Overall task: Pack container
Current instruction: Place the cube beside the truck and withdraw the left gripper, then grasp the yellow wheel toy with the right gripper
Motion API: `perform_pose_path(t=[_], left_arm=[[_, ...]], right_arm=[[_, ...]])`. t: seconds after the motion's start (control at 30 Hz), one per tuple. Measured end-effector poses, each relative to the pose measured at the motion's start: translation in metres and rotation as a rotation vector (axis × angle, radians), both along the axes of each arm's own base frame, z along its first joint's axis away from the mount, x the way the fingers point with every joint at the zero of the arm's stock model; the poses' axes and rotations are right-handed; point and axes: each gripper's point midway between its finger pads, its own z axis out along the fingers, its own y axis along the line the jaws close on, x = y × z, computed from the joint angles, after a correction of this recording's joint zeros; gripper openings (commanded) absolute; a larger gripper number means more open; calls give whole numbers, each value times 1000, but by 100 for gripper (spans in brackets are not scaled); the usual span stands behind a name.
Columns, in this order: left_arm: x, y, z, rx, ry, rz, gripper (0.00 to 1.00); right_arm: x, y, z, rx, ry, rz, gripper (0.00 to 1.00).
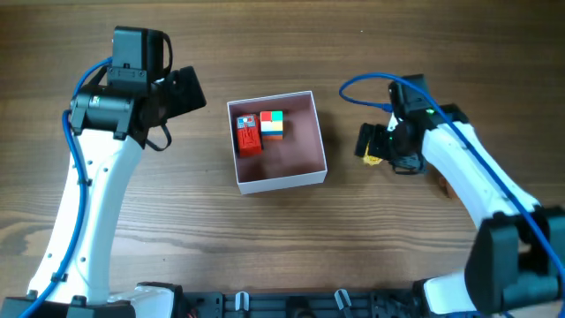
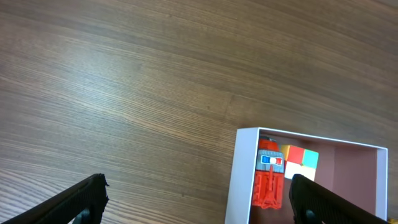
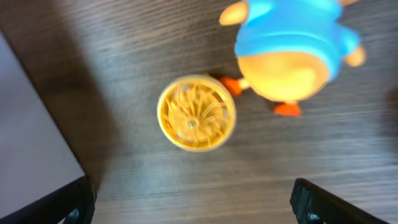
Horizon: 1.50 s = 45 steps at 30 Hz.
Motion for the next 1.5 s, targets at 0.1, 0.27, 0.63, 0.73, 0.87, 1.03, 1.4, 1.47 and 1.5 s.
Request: perform_pose_path(t=[0.1, 0.27, 0.63, 0.73, 0.87, 1.03, 1.4, 1.47, 1.5], left_arm=[[0, 0, 0, -2, 2, -1, 94], [-6, 0, -4, -1, 29, -3, 94], [-6, 0, -4, -1, 30, -3, 96], [-6, 0, -4, -1, 31, -3, 96], [-6, 0, -4, -1, 31, -3, 96], [-6, 0, -4, -1, 31, -3, 96], [-7, 0, -4, -1, 32, -3, 96], [-8, 0, -5, 0, 41, -3, 96], [-9, 0, -6, 1, 44, -3, 96]], right_arm=[[13, 4, -10, 20, -15, -76, 100], [27, 7, -28, 45, -18, -196, 100], [26, 6, -55, 31, 45, -251, 77], [25, 6, -55, 31, 50, -260, 69], [23, 5, -56, 28, 58, -262, 59], [22, 5, -57, 26, 67, -264, 57], [13, 0, -56, -10, 91, -191, 21], [14, -2, -45, -29, 59, -158, 20], [16, -3, -37, -29, 34, -148, 18]])
